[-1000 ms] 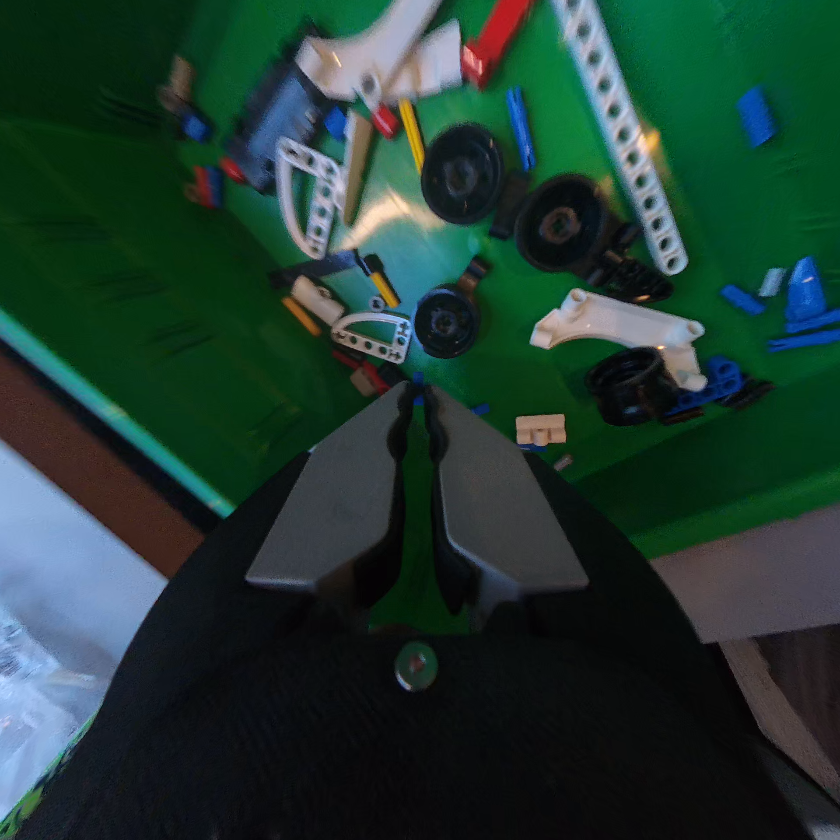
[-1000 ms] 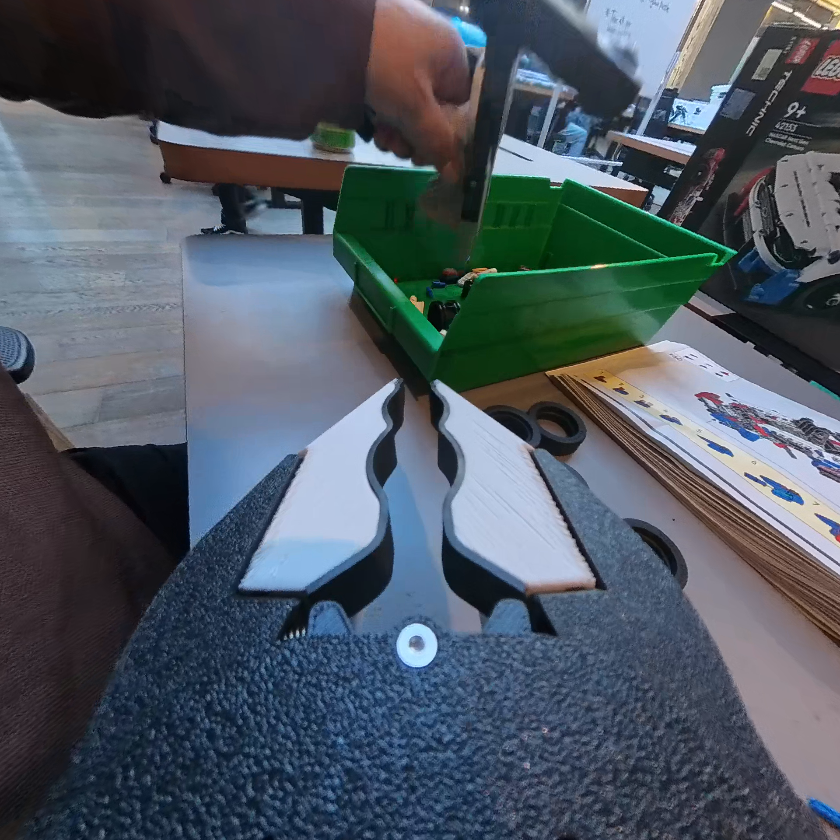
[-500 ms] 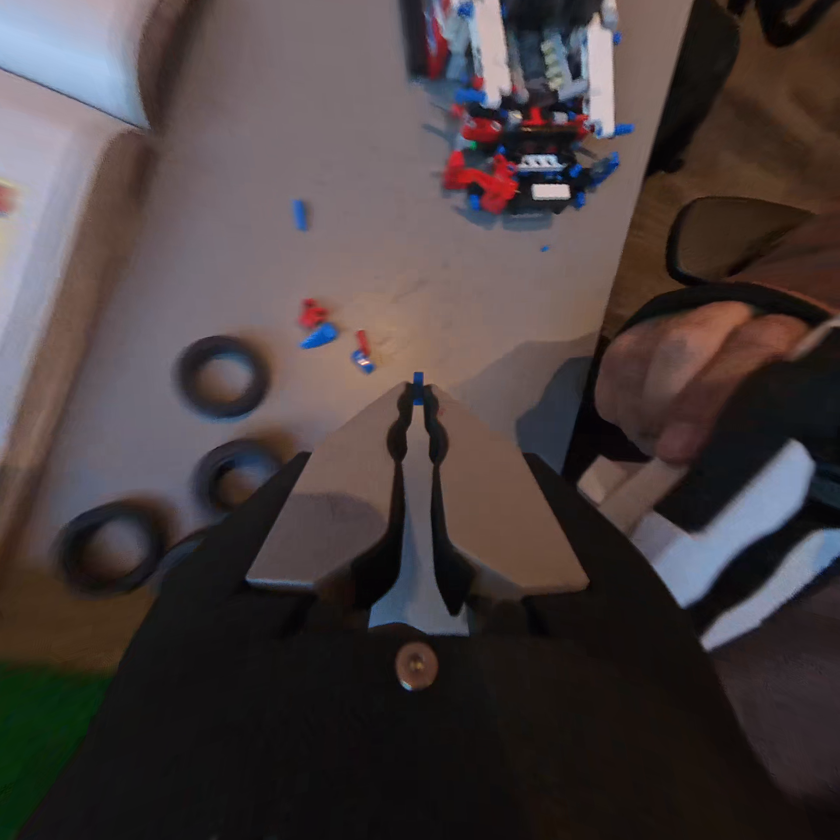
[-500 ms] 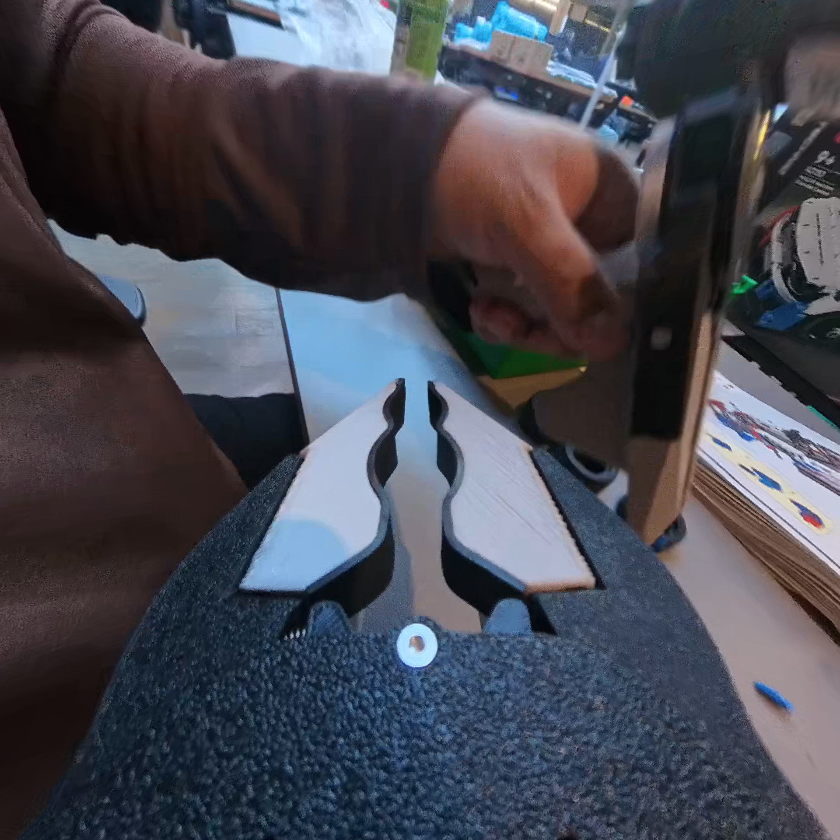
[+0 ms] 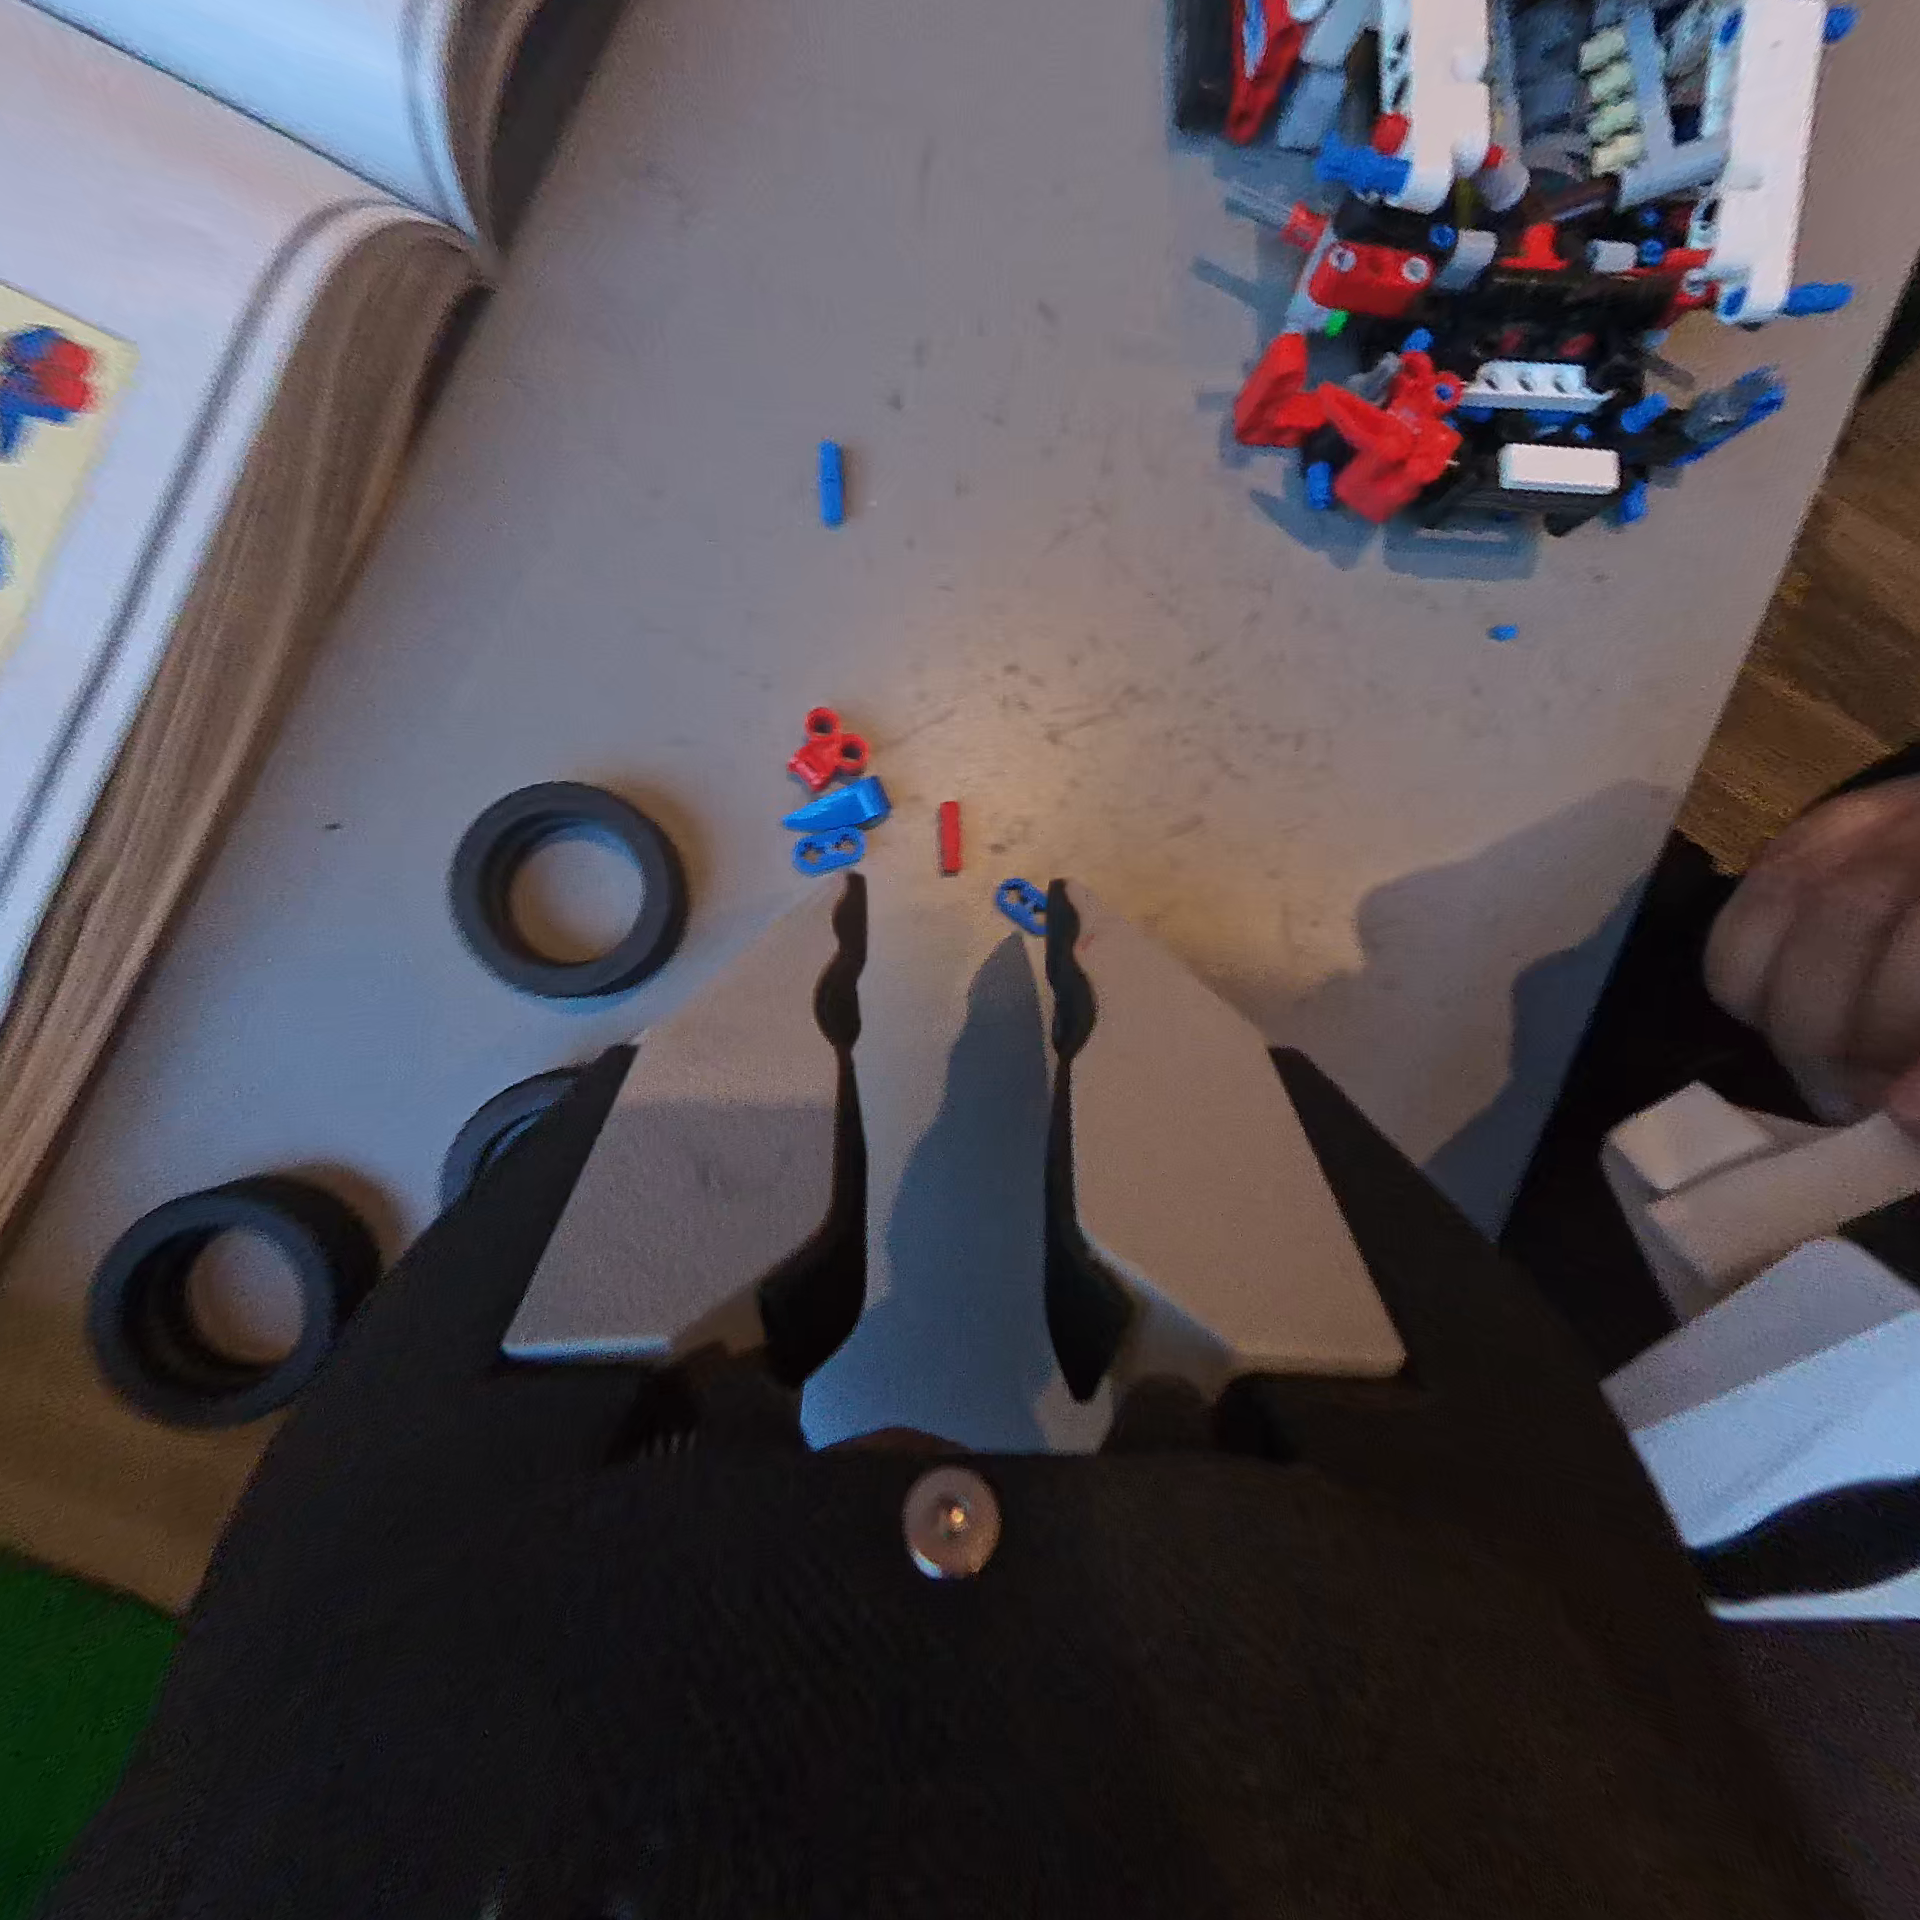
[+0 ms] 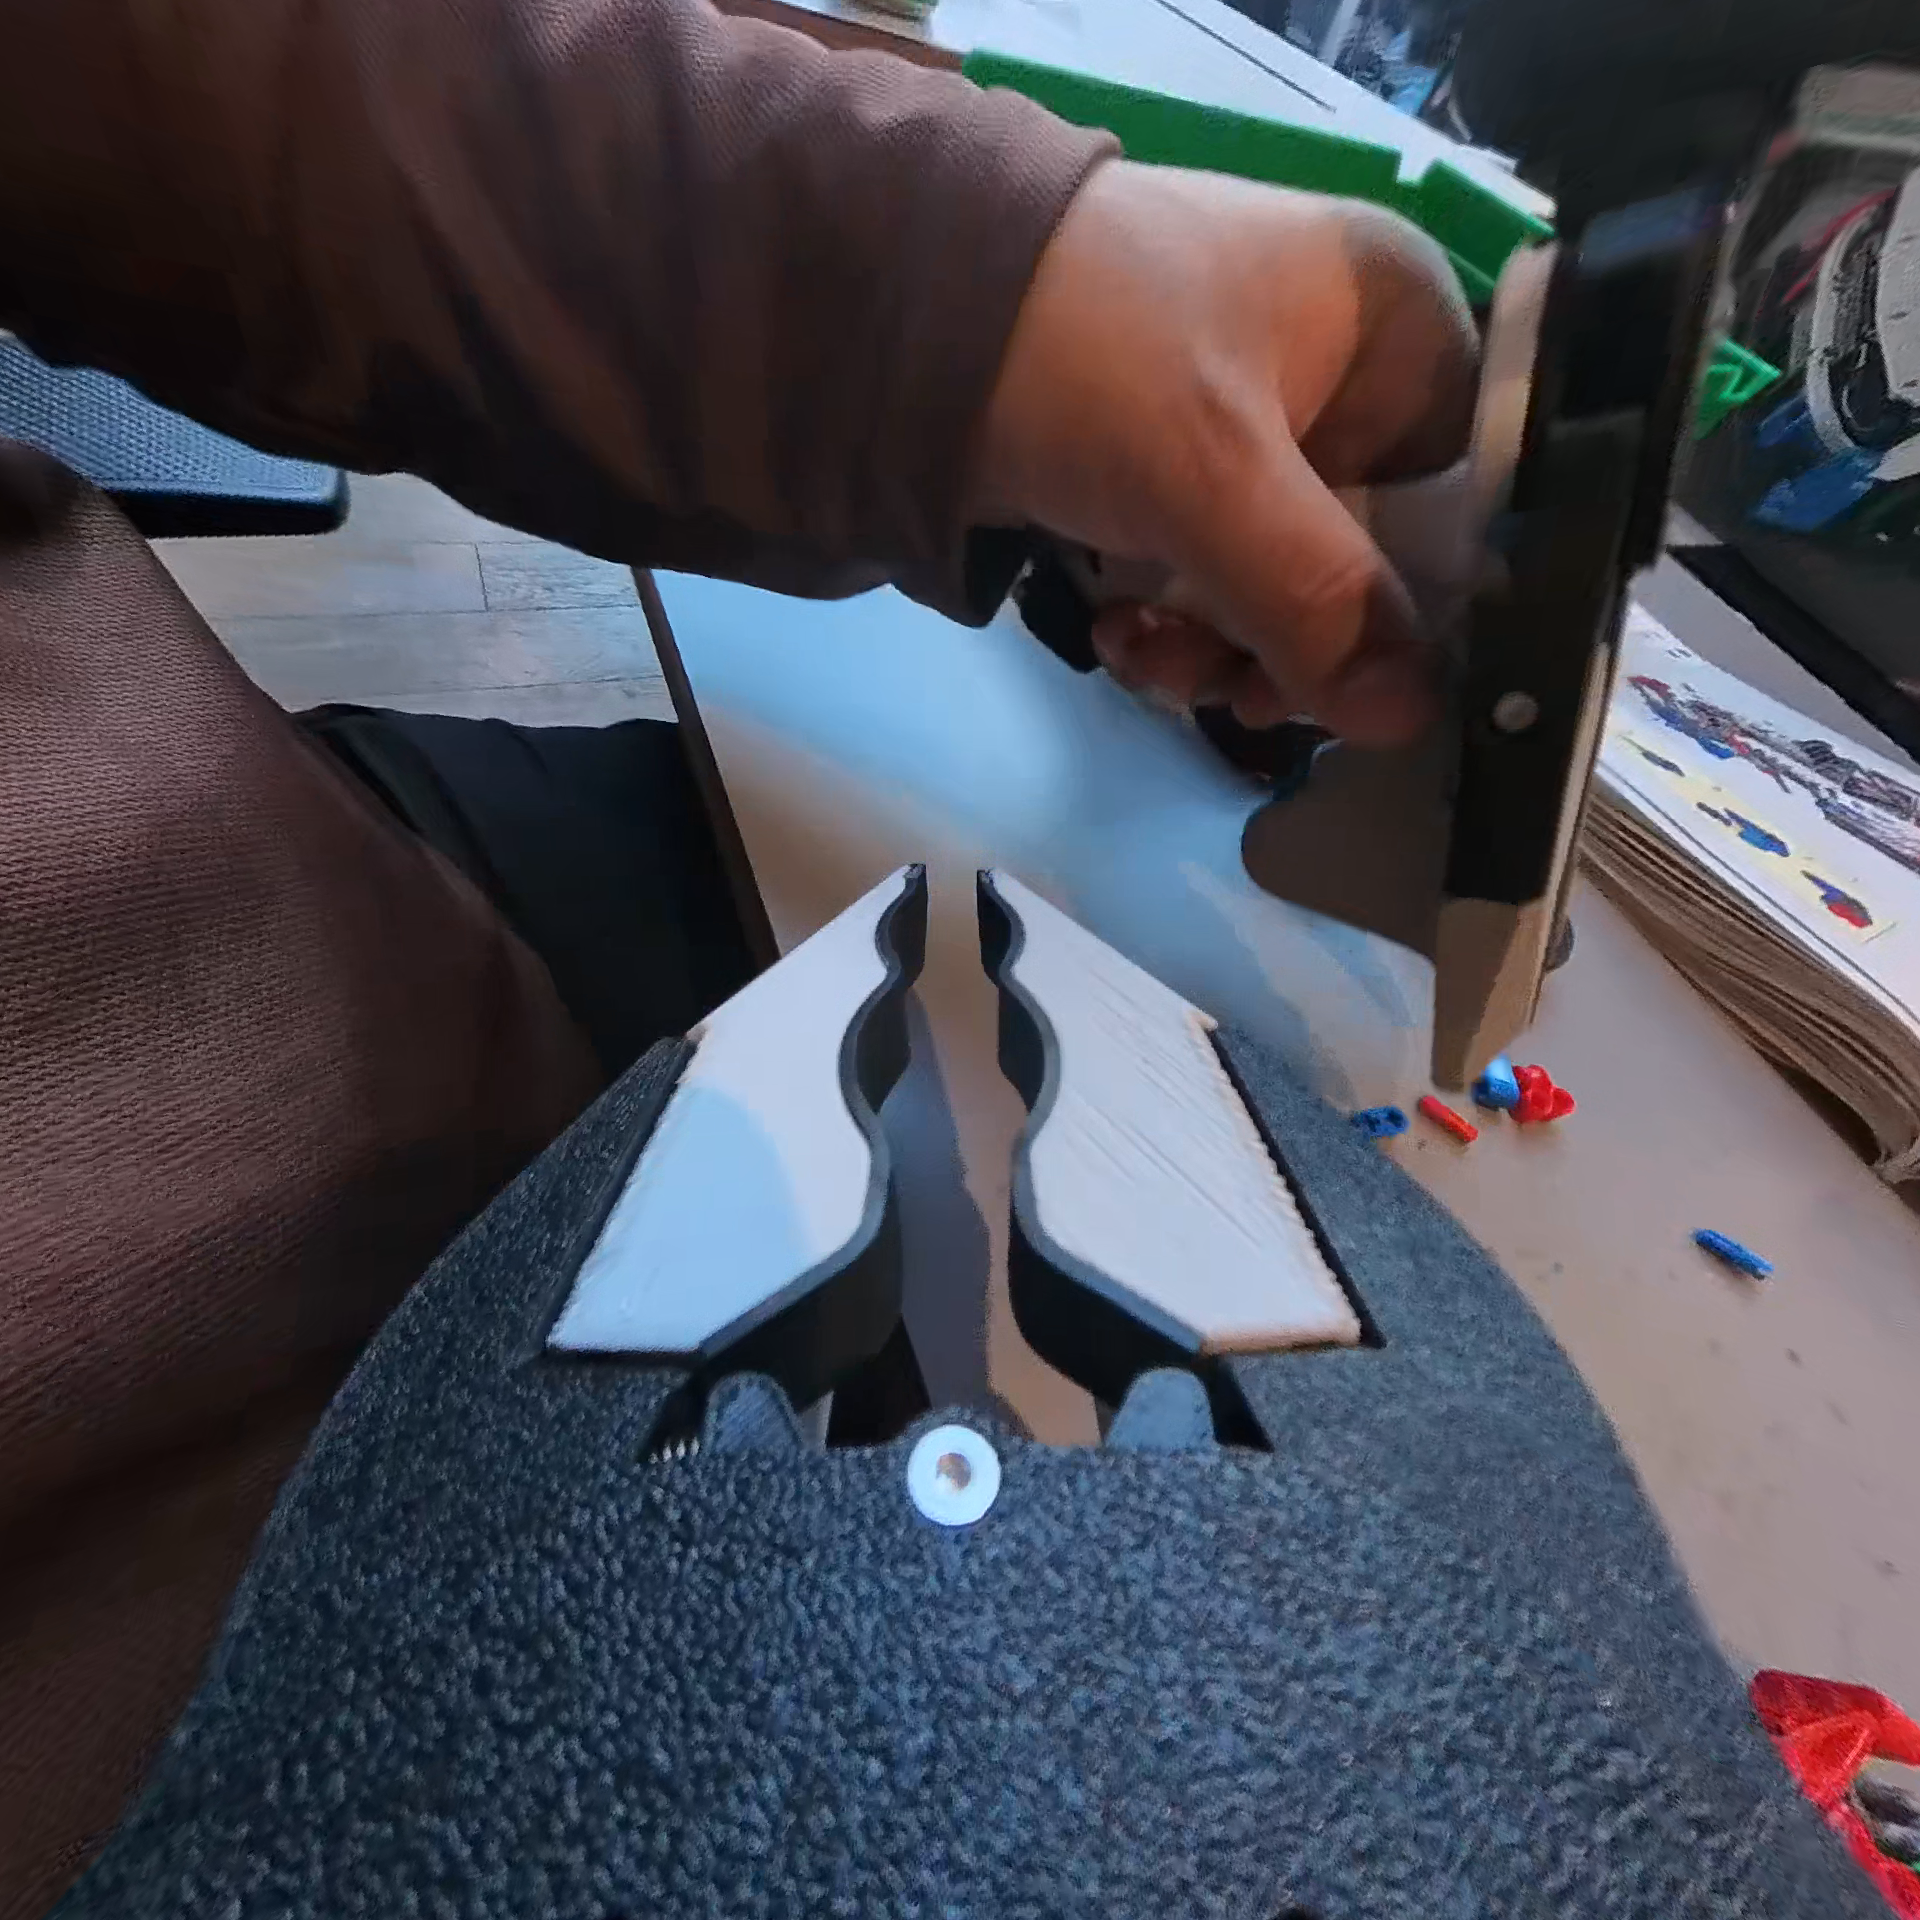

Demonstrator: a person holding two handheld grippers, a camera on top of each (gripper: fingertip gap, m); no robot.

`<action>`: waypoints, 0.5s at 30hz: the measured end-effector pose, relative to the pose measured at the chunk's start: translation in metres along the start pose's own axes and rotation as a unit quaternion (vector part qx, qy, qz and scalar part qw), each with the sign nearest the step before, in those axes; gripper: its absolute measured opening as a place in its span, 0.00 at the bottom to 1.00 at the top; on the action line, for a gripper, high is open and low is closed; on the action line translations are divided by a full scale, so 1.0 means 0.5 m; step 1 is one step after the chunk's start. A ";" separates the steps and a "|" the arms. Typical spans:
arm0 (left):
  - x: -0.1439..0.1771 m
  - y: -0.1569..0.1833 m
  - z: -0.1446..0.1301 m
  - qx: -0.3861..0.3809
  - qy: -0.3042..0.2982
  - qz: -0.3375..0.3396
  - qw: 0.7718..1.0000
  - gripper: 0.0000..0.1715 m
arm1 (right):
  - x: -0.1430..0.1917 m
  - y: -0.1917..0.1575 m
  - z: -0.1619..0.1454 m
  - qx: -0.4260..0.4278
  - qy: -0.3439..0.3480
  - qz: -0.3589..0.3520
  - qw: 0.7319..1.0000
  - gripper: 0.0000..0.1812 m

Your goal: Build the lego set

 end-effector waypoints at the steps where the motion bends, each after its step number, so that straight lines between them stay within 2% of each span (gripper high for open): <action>1: 0.008 -0.007 -0.003 -0.001 0.009 0.016 1.000 0.19 | 0.000 0.001 -0.001 0.000 -0.001 -0.003 1.000 0.05; 7: 0.074 -0.016 -0.050 0.011 0.057 0.024 0.998 0.22 | -0.007 0.024 -0.013 -0.008 -0.017 -0.037 0.999 0.05; 11: 0.113 -0.012 -0.104 0.027 0.108 0.015 0.994 0.26 | -0.007 0.055 -0.016 -0.012 -0.027 -0.079 0.996 0.05; 15: 0.123 -0.006 -0.162 0.032 0.130 0.001 0.991 0.26 | 0.005 0.107 -0.026 -0.020 -0.084 -0.156 0.984 0.05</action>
Point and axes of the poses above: each gripper's, where its closed fingertips meet, x back along the fingers, z out of its top, y = z × x across the jaws, the point moved 7 cm from there along x, back along the fingers, and after that the axes turned 1 degree about -y, right-handed, at the moved point
